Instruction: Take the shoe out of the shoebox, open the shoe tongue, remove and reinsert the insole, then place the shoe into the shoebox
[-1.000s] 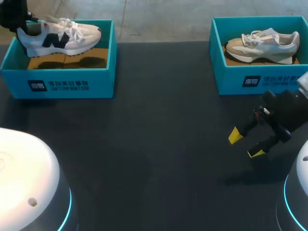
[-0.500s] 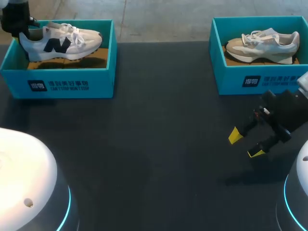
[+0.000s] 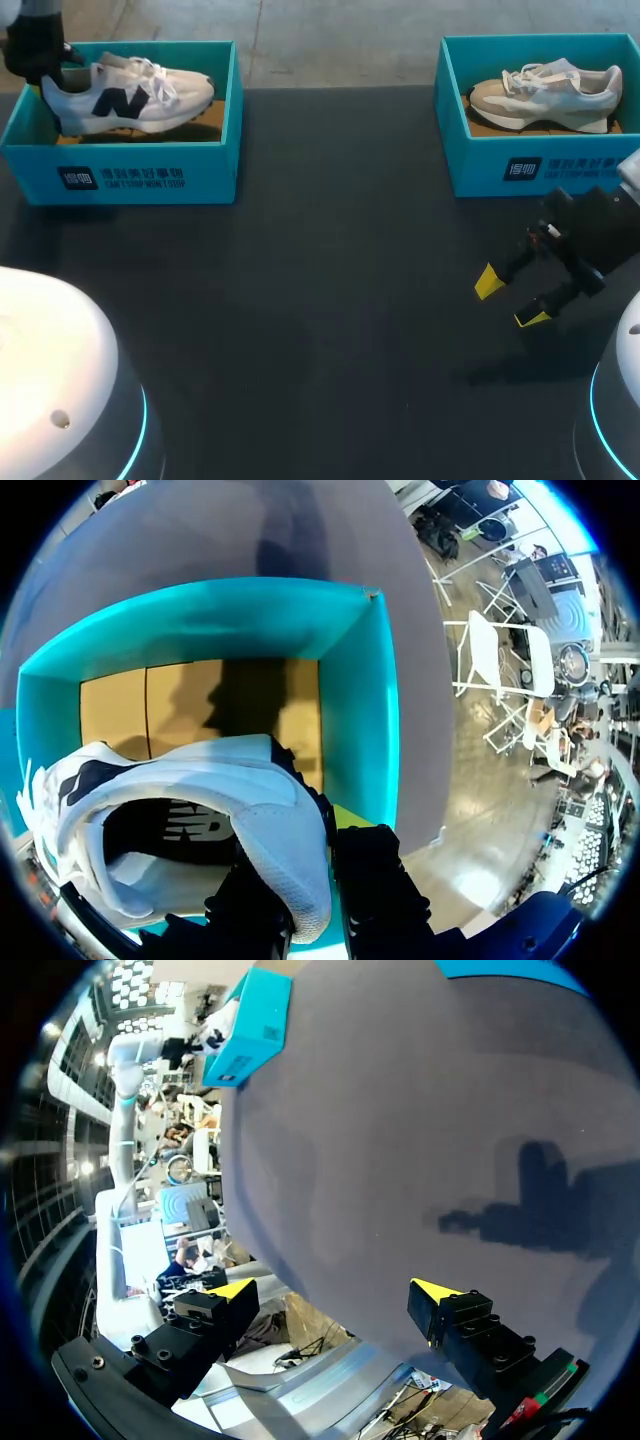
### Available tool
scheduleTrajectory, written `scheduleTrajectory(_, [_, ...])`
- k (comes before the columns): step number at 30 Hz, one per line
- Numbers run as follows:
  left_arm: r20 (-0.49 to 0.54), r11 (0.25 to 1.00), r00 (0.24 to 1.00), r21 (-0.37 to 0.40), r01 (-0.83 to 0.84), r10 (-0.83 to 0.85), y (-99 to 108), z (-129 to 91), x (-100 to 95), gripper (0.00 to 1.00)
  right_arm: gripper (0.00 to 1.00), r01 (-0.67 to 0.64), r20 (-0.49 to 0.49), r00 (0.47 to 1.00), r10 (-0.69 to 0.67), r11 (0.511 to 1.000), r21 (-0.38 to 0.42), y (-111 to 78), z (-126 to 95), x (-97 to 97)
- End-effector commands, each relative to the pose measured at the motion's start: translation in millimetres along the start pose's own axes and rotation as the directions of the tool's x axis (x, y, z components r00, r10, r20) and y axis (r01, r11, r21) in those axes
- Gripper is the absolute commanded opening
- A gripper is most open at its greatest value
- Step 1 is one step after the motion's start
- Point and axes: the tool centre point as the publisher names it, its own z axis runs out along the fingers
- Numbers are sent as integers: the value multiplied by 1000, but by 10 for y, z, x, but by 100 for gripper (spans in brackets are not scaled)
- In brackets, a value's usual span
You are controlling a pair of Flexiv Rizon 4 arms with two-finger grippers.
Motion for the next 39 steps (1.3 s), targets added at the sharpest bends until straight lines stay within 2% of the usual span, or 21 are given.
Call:
scheduleTrajectory(1, [11,1000,1000,-18,2,-2,-139,-112,41,0,100,-1,2,1000,1,1000,-2,-8,7,2])
scheduleTrajectory(7, [12,999,1000,-27,-26,27,-286,-142,55,0,100,-1,2,1000,1,1000,-2,-8,7,2])
scheduleTrajectory(20, [-1,997,997,-20,-76,76,-506,-19,32,0,100,-1,2,1000,1,1000,-2,-8,7,2])
scheduleTrajectory(29, [-9,997,997,-12,-78,78,-533,4,7,0,100,-1,2,1000,1,1000,-2,-8,7,2])
scheduleTrajectory(39, [1,999,999,10,-45,45,-435,41,45,0,100,-1,2,1000,1,1000,-2,-8,7,2])
